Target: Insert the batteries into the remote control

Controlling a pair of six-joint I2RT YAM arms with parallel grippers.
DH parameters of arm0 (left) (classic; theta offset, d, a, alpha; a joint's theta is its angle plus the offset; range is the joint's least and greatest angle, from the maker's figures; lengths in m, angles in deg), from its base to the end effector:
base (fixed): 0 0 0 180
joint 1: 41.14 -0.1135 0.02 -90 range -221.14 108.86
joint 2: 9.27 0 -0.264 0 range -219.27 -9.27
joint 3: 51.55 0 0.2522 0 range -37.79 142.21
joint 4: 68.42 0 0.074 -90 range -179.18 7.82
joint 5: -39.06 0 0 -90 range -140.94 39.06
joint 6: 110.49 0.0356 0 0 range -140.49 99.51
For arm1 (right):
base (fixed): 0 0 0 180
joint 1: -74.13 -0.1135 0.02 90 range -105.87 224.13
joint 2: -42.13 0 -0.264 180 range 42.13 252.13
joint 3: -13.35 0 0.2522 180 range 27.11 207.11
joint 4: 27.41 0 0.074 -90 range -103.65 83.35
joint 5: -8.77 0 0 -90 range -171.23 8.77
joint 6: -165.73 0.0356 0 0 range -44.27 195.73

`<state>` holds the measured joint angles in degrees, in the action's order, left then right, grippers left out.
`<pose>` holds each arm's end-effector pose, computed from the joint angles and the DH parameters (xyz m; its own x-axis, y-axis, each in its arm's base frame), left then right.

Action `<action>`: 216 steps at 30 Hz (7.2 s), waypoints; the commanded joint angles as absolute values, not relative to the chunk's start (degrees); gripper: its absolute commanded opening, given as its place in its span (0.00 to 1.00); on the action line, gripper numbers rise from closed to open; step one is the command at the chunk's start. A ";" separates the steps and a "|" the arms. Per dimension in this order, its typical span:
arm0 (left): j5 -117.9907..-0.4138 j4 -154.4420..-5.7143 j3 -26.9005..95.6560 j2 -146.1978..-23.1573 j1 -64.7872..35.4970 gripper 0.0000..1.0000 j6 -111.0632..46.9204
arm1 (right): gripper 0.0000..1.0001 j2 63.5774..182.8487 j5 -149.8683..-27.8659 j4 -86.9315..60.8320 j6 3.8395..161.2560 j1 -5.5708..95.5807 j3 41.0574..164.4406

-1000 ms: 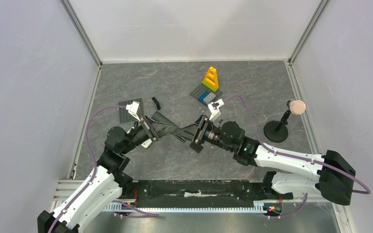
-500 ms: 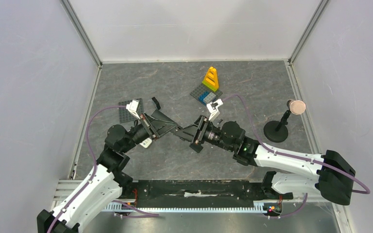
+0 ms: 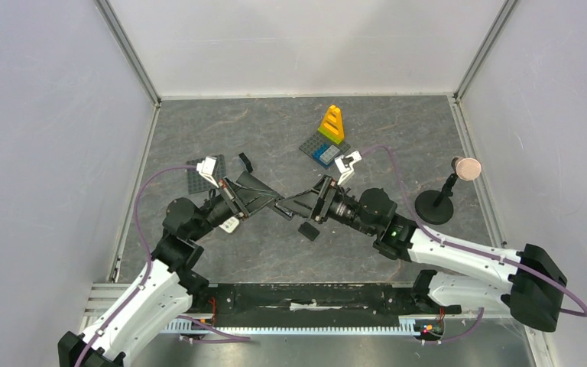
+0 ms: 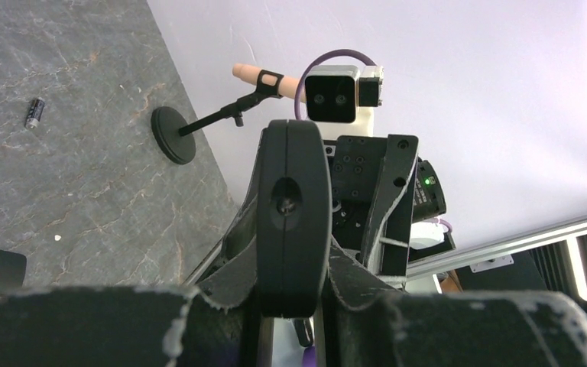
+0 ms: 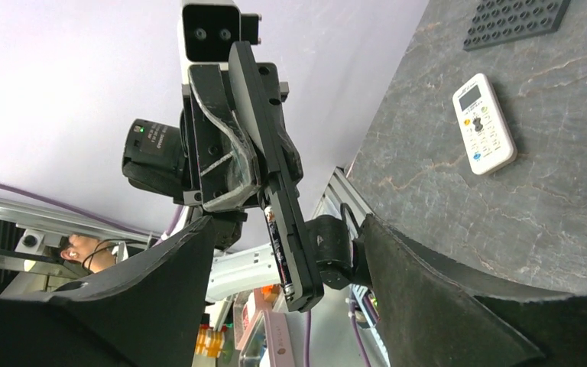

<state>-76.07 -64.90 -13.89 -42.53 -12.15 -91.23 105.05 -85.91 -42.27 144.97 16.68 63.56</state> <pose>0.1291 -0.0888 0.2923 -0.7218 -0.5772 -0.3819 0.3799 0.1309 -0.9157 0.1349 0.2167 0.2972 -0.8194 0.4484 -0.3571 -0.3322 0.1361 0.9333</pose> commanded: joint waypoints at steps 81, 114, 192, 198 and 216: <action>-82.45 -53.94 -17.67 -35.64 -12.14 0.02 -74.05 | 0.63 98.37 -95.56 -24.82 112.91 19.09 71.18; -61.56 -75.94 -21.67 -38.29 -12.11 0.02 -74.73 | 0.41 141.25 -51.33 6.20 124.98 37.32 87.53; -87.38 -36.41 -20.92 -72.74 -11.26 0.02 -93.14 | 0.03 108.39 -69.56 1.60 96.94 10.60 80.25; -86.72 -37.01 -20.58 -71.15 -11.25 0.02 -93.27 | 0.04 109.55 -70.05 3.11 95.89 10.33 81.24; -86.31 -41.81 -20.35 -68.30 -11.26 0.02 -87.64 | 0.07 117.82 -70.94 17.77 97.73 10.24 92.65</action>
<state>-85.46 -42.78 -21.26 -69.89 -11.45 -90.86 115.98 -71.27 12.18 97.97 10.39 89.35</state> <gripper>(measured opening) 0.249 0.063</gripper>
